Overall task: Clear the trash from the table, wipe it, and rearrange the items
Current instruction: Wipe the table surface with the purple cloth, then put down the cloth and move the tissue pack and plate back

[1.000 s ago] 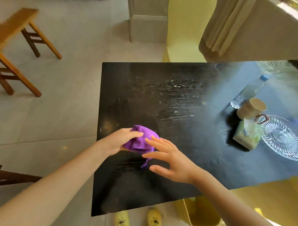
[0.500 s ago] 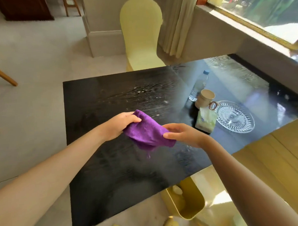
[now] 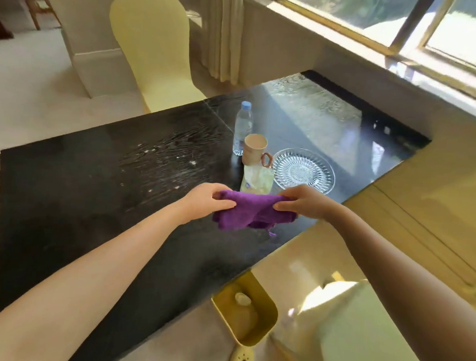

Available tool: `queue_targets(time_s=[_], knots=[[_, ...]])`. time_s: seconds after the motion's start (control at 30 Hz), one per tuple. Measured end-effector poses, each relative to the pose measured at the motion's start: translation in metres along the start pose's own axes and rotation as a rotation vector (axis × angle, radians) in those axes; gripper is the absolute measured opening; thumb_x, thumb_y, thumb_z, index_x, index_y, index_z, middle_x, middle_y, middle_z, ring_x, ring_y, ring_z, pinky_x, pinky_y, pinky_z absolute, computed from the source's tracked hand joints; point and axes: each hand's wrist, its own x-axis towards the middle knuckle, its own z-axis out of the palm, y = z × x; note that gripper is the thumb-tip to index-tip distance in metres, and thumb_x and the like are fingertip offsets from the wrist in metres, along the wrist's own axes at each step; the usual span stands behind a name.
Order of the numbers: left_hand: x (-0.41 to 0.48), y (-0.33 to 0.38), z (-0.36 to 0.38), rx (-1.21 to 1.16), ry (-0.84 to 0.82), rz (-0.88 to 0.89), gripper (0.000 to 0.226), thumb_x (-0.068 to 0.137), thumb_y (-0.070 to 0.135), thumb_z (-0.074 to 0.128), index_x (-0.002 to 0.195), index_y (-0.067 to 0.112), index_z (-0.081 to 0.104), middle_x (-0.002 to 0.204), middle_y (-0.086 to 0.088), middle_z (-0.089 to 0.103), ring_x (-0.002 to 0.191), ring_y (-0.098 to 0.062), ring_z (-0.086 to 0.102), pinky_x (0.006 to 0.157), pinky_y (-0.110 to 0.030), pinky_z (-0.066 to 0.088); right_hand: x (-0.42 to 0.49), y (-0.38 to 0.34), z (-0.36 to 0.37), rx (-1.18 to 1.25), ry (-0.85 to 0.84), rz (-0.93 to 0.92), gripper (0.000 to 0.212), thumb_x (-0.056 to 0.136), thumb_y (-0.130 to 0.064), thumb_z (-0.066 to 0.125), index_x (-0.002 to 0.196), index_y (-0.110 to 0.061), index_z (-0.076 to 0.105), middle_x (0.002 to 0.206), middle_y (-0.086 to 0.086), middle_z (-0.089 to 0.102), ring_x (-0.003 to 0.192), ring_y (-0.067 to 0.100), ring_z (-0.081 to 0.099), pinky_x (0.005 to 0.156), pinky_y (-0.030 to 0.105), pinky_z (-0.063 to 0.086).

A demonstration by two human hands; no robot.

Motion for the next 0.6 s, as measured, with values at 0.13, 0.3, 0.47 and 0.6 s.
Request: queue_targets(time_s=[0.13, 0.3, 0.47, 0.6], knots=[[0.044, 0.025, 0.045, 0.160, -0.016, -0.011, 0.019, 0.081, 0.023, 0.067, 0.095, 0.009, 0.070, 0.096, -0.011, 0.071, 0.092, -0.024, 0.065, 0.081, -0.037, 0.051, 0.003, 0.055, -0.029, -0.077, -0.024, 0.056, 0.026, 0.083, -0.025, 0.063, 0.059, -0.019, 0.056, 0.053, 0.004, 0.056, 0.035, 0.001, 0.046, 0.050, 0.014, 0.040], [0.078, 0.031, 0.094, 0.275, -0.049, -0.032, 0.017, 0.080, 0.023, 0.069, 0.093, 0.014, 0.073, 0.091, -0.003, 0.072, 0.083, -0.016, 0.061, 0.073, -0.028, 0.046, 0.010, 0.110, -0.028, -0.049, -0.055, 0.136, 0.005, 0.081, -0.018, 0.066, 0.077, -0.019, 0.069, 0.048, -0.001, 0.056, 0.029, -0.001, 0.046, 0.052, 0.016, 0.041], [0.111, 0.031, 0.126, 0.276, -0.022, -0.086, 0.011, 0.084, 0.015, 0.062, 0.090, 0.018, 0.070, 0.075, -0.003, 0.070, 0.067, -0.015, 0.065, 0.067, -0.028, 0.053, 0.030, 0.146, -0.012, -0.044, 0.099, 0.166, 0.023, 0.081, -0.018, 0.065, 0.102, -0.017, 0.073, 0.087, 0.007, 0.074, 0.066, 0.008, 0.059, 0.059, 0.018, 0.042], [0.137, 0.027, 0.140, 0.280, 0.053, -0.060, 0.026, 0.084, 0.006, 0.054, 0.103, 0.014, 0.071, 0.099, -0.007, 0.070, 0.093, -0.022, 0.064, 0.081, -0.033, 0.053, 0.048, 0.165, 0.001, 0.043, 0.247, 0.168, 0.020, 0.078, -0.008, 0.064, 0.094, -0.010, 0.075, 0.088, 0.011, 0.074, 0.081, 0.022, 0.066, 0.068, 0.025, 0.045]])
